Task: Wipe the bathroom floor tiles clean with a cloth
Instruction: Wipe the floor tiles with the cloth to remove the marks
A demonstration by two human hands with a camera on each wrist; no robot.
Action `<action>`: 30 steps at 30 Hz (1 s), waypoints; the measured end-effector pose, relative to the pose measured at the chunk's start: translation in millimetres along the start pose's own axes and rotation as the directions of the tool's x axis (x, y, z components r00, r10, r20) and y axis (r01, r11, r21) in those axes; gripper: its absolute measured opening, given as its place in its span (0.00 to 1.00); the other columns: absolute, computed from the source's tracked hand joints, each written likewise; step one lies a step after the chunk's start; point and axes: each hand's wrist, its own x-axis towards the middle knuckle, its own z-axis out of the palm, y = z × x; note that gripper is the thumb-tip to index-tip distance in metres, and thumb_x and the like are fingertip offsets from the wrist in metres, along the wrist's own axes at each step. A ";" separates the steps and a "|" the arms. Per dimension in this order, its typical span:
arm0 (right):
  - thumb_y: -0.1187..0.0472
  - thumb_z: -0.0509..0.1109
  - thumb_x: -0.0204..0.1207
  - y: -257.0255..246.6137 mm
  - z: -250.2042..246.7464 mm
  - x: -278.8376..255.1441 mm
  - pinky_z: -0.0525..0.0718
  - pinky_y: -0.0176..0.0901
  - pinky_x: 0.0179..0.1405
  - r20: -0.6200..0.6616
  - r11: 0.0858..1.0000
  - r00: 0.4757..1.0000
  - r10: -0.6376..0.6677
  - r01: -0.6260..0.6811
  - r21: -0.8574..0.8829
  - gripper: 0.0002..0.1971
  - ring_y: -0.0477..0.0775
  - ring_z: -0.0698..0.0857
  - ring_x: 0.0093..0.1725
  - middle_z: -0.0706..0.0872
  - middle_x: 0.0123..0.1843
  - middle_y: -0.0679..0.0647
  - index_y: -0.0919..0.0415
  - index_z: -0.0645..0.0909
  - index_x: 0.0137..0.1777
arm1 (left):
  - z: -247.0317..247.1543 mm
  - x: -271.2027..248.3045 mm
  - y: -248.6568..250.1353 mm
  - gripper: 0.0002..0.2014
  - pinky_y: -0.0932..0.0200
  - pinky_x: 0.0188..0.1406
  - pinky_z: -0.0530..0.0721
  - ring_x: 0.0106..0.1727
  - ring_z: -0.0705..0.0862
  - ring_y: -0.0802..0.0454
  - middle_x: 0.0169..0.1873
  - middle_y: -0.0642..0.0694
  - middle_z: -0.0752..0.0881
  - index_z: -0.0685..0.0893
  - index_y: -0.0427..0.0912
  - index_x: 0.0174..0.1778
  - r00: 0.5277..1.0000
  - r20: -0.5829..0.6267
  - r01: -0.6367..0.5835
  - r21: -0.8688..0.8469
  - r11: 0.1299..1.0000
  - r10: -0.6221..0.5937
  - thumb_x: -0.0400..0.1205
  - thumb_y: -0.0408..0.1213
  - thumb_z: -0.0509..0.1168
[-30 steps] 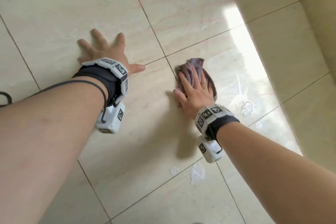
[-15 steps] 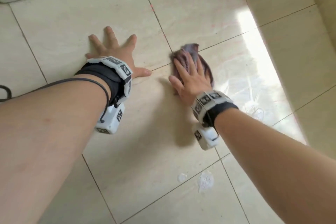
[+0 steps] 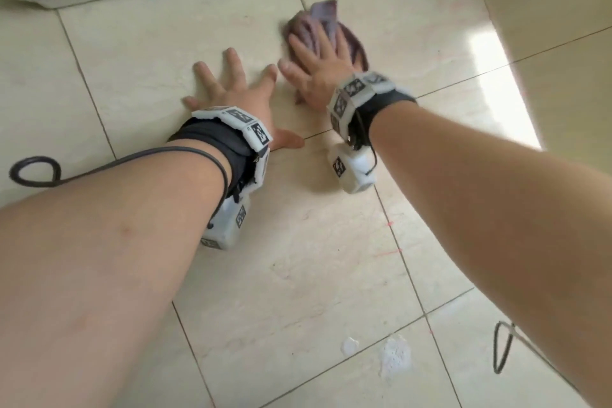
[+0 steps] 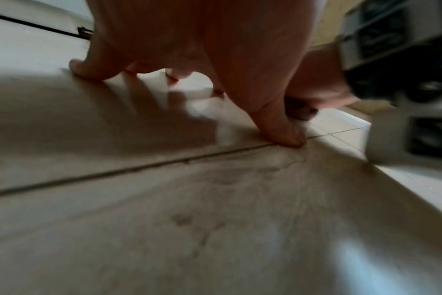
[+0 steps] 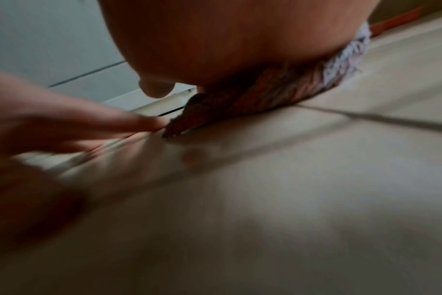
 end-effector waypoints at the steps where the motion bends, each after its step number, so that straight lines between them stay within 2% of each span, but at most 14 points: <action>1: 0.33 0.44 0.83 -2.1 8.8 -18.8 0.36 0.61 0.82 0.013 0.998 1.000 -0.013 0.012 0.060 0.32 0.56 0.34 0.85 0.37 0.87 0.45 0.40 0.45 0.86 | -0.1 -0.7 0.1 0.59 0.15 0.71 0.51 0.81 0.34 0.24 0.84 0.45 0.34 0.48 0.68 0.82 1.000 -0.005 -0.004 0.001 1.000 0.004 0.60 0.73 0.75; 3: 0.32 0.47 0.82 13.6 26.4 -58.6 0.38 0.57 0.82 0.045 0.995 0.998 0.034 -0.039 0.096 0.33 0.53 0.32 0.85 0.35 0.87 0.40 0.37 0.46 0.85 | -1.1 -1.1 -2.5 0.58 0.16 0.72 0.53 0.82 0.35 0.25 0.84 0.45 0.34 0.48 0.67 0.82 1.000 -0.008 -0.016 0.020 1.000 0.017 0.61 0.73 0.74; 5: 0.32 0.48 0.82 45.3 32.0 -81.7 0.40 0.60 0.82 0.086 0.988 0.988 0.130 -0.137 0.070 0.32 0.50 0.32 0.84 0.33 0.86 0.38 0.34 0.45 0.84 | -3.9 -2.9 -5.6 0.58 0.17 0.72 0.54 0.82 0.35 0.25 0.84 0.46 0.34 0.48 0.65 0.82 0.999 0.011 -0.031 0.037 0.999 0.031 0.61 0.72 0.75; 7: 0.31 0.47 0.82 61.5 23.9 -77.6 0.42 0.65 0.82 0.118 0.973 0.968 0.221 -0.228 0.047 0.33 0.51 0.32 0.85 0.32 0.86 0.39 0.34 0.43 0.84 | -6.6 -4.5 -7.0 0.57 0.19 0.72 0.57 0.82 0.37 0.26 0.84 0.46 0.36 0.50 0.64 0.81 0.999 0.012 -0.048 0.055 0.997 0.047 0.61 0.71 0.75; 9: 0.30 0.47 0.81 61.4 8.1 -51.7 0.40 0.68 0.81 0.103 0.948 0.948 0.301 -0.309 0.081 0.34 0.54 0.32 0.85 0.32 0.86 0.42 0.35 0.42 0.85 | -7.5 -5.5 -6.3 0.56 0.20 0.72 0.58 0.82 0.38 0.27 0.84 0.46 0.37 0.52 0.63 0.80 0.999 0.002 -0.053 0.065 0.996 0.053 0.61 0.70 0.76; 10: 0.30 0.46 0.81 57.1 -0.4 -33.3 0.38 0.68 0.81 0.081 0.943 0.945 0.316 -0.323 0.082 0.35 0.56 0.32 0.85 0.32 0.86 0.44 0.37 0.42 0.85 | -7.2 -5.1 -5.9 0.56 0.20 0.72 0.57 0.82 0.38 0.27 0.84 0.46 0.37 0.52 0.64 0.80 0.999 0.002 -0.051 0.060 0.997 0.051 0.62 0.70 0.76; 12: 0.31 0.43 0.82 40.4 -15.8 2.8 0.35 0.67 0.81 0.043 0.966 0.965 0.259 -0.259 0.006 0.36 0.60 0.33 0.85 0.33 0.87 0.50 0.43 0.40 0.86 | -5.7 -2.7 -6.0 0.56 0.18 0.72 0.53 0.82 0.35 0.26 0.84 0.46 0.36 0.52 0.64 0.80 0.999 0.009 -0.049 0.035 0.998 0.049 0.61 0.69 0.77; 15: 0.26 0.44 0.78 -2.3 -17.9 26.9 0.34 0.67 0.80 0.090 0.967 0.966 0.243 -0.248 0.055 0.38 0.65 0.32 0.84 0.32 0.87 0.49 0.38 0.41 0.85 | -3.9 -1.2 -7.1 0.56 0.17 0.72 0.49 0.82 0.33 0.26 0.85 0.46 0.35 0.52 0.65 0.80 0.998 0.018 -0.059 0.001 0.998 0.059 0.61 0.69 0.78; 18: 0.29 0.48 0.80 -24.9 7.3 -10.6 0.36 0.65 0.82 0.114 0.989 0.989 0.100 -0.111 0.097 0.36 0.61 0.30 0.84 0.32 0.86 0.45 0.37 0.43 0.85 | -4.6 -5.3 -11.5 0.58 0.20 0.75 0.50 0.83 0.34 0.29 0.85 0.47 0.36 0.50 0.62 0.83 0.998 0.005 -0.064 0.004 0.998 0.064 0.62 0.69 0.76; 20: 0.31 0.49 0.81 -14.1 23.6 -54.9 0.36 0.64 0.81 0.136 0.993 0.990 0.048 -0.062 0.105 0.34 0.56 0.29 0.84 0.31 0.86 0.42 0.36 0.43 0.85 | -6.7 -10.0 -18.2 0.58 0.24 0.77 0.51 0.84 0.36 0.32 0.85 0.48 0.38 0.50 0.57 0.84 0.996 -0.006 -0.092 0.030 0.995 0.092 0.64 0.69 0.75; 22: 0.31 0.49 0.81 7.9 31.9 -88.7 0.38 0.62 0.81 0.160 0.990 0.983 0.091 -0.107 0.093 0.34 0.51 0.30 0.84 0.31 0.85 0.39 0.34 0.42 0.84 | -9.6 -16.6 -27.7 0.58 0.27 0.79 0.50 0.84 0.36 0.35 0.85 0.48 0.37 0.49 0.52 0.85 0.993 0.013 -0.118 0.055 0.992 0.117 0.67 0.67 0.75; 24: 0.31 0.48 0.81 29.8 29.1 -94.5 0.40 0.64 0.82 0.165 0.981 0.971 0.173 -0.184 0.056 0.34 0.51 0.31 0.84 0.31 0.85 0.40 0.34 0.42 0.84 | -10.0 -22.1 -33.7 0.58 0.29 0.81 0.50 0.85 0.36 0.37 0.86 0.47 0.36 0.47 0.49 0.86 0.992 0.033 -0.122 0.058 0.991 0.120 0.69 0.66 0.75; 28: 0.29 0.47 0.80 35.7 7.4 -42.5 0.40 0.70 0.80 0.094 0.920 0.918 0.384 -0.390 0.049 0.37 0.60 0.33 0.85 0.31 0.86 0.46 0.38 0.40 0.85 | -4.9 -23.2 -35.2 0.59 0.29 0.80 0.49 0.85 0.35 0.39 0.86 0.46 0.36 0.46 0.49 0.86 0.993 0.018 -0.114 0.044 0.992 0.114 0.68 0.67 0.74; 30: 0.28 0.47 0.79 12.4 -0.2 -13.3 0.37 0.69 0.80 0.071 0.917 0.917 0.393 -0.397 0.052 0.39 0.63 0.31 0.84 0.31 0.86 0.49 0.39 0.40 0.86 | -2.2 -20.7 -36.4 0.60 0.28 0.80 0.48 0.85 0.35 0.39 0.86 0.46 0.36 0.46 0.49 0.86 0.993 0.011 -0.116 0.031 0.993 0.115 0.67 0.67 0.74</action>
